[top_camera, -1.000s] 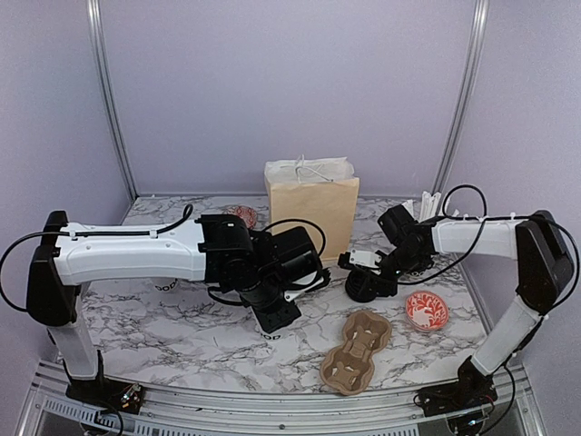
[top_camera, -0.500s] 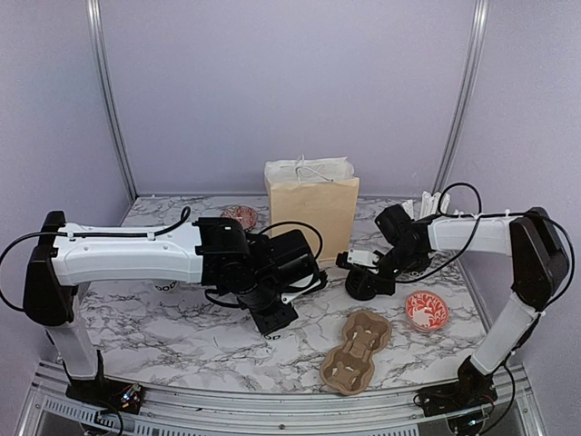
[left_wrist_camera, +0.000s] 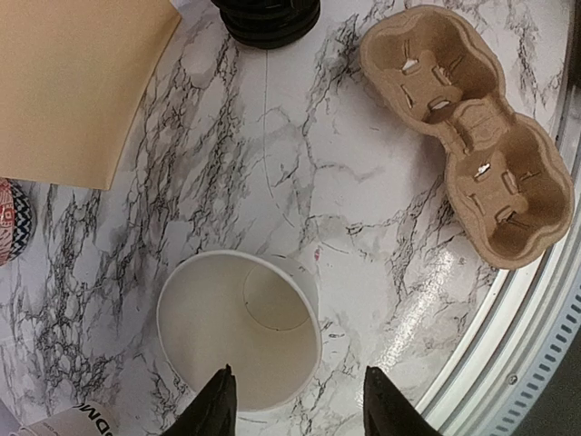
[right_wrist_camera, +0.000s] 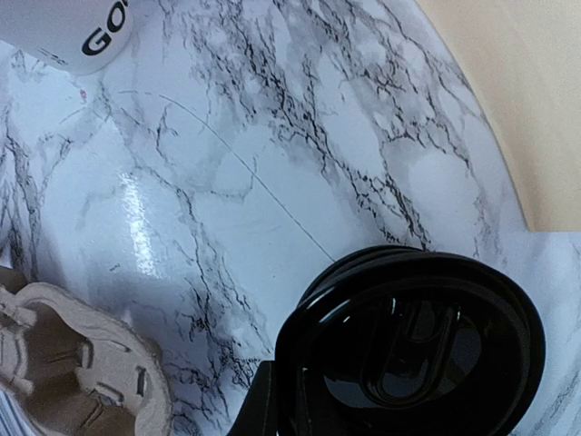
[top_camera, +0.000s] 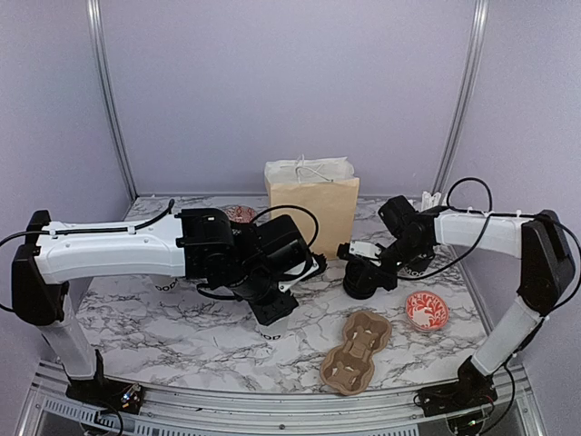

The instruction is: Pack the takeout coffee

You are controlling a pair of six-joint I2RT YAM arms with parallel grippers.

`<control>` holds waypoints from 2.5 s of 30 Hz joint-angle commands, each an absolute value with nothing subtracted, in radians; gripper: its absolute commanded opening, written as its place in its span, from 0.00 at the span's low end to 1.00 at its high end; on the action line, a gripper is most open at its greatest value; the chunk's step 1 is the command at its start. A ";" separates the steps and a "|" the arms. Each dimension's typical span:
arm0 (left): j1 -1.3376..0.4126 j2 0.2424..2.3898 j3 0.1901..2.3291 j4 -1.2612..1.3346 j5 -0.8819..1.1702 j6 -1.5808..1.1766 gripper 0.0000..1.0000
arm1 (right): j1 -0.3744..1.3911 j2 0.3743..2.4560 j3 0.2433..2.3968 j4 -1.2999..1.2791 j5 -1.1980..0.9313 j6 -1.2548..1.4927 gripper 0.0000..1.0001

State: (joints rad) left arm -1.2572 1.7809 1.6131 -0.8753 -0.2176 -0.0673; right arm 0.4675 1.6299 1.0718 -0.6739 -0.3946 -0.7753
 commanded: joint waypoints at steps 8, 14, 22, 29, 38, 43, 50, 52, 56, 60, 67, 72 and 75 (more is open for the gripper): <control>-1.204 1.466 1.324 -0.250 -0.422 0.052 0.89 | 0.477 1.479 1.329 -0.895 -0.861 -0.778 0.06; -1.186 1.284 0.921 0.552 -0.223 0.251 0.90 | 0.477 1.491 1.521 -0.961 -1.138 -0.788 0.05; -1.161 1.421 0.931 0.874 -0.076 0.296 0.90 | 0.477 1.522 1.643 -0.988 -1.405 -0.751 0.06; -1.144 1.581 1.025 1.074 -0.028 0.263 0.90 | 0.477 1.503 1.600 -0.961 -1.468 -0.727 0.06; -1.132 1.676 1.130 1.092 0.031 0.231 0.90 | 0.477 1.460 1.544 -0.897 -1.486 -0.670 0.07; -1.126 1.701 1.141 1.094 0.056 0.219 0.90 | 0.477 1.452 1.539 -0.891 -1.493 -0.663 0.07; -1.115 1.733 1.154 1.097 0.063 0.188 0.89 | 0.476 1.440 1.531 -0.885 -1.501 -0.652 0.07; -1.107 1.746 1.167 1.098 0.074 0.170 0.88 | 0.477 1.436 1.524 -0.880 -1.499 -0.652 0.07; -1.094 1.763 1.188 1.098 0.108 0.147 0.82 | 0.476 1.430 1.519 -0.876 -1.489 -0.649 0.07; -1.088 1.765 1.186 1.097 0.131 0.137 0.76 | 0.476 1.424 1.512 -0.873 -1.478 -0.649 0.07; -1.088 1.770 1.183 1.102 0.147 0.129 0.80 | 0.474 1.422 1.500 -0.867 -1.476 -0.643 0.08; -1.087 1.771 1.189 1.106 0.133 0.127 0.84 | 0.472 1.424 1.497 -0.865 -1.476 -0.644 0.08; -1.085 1.769 1.187 1.106 0.143 0.127 0.84 | 0.472 1.422 1.494 -0.867 -1.475 -0.643 0.08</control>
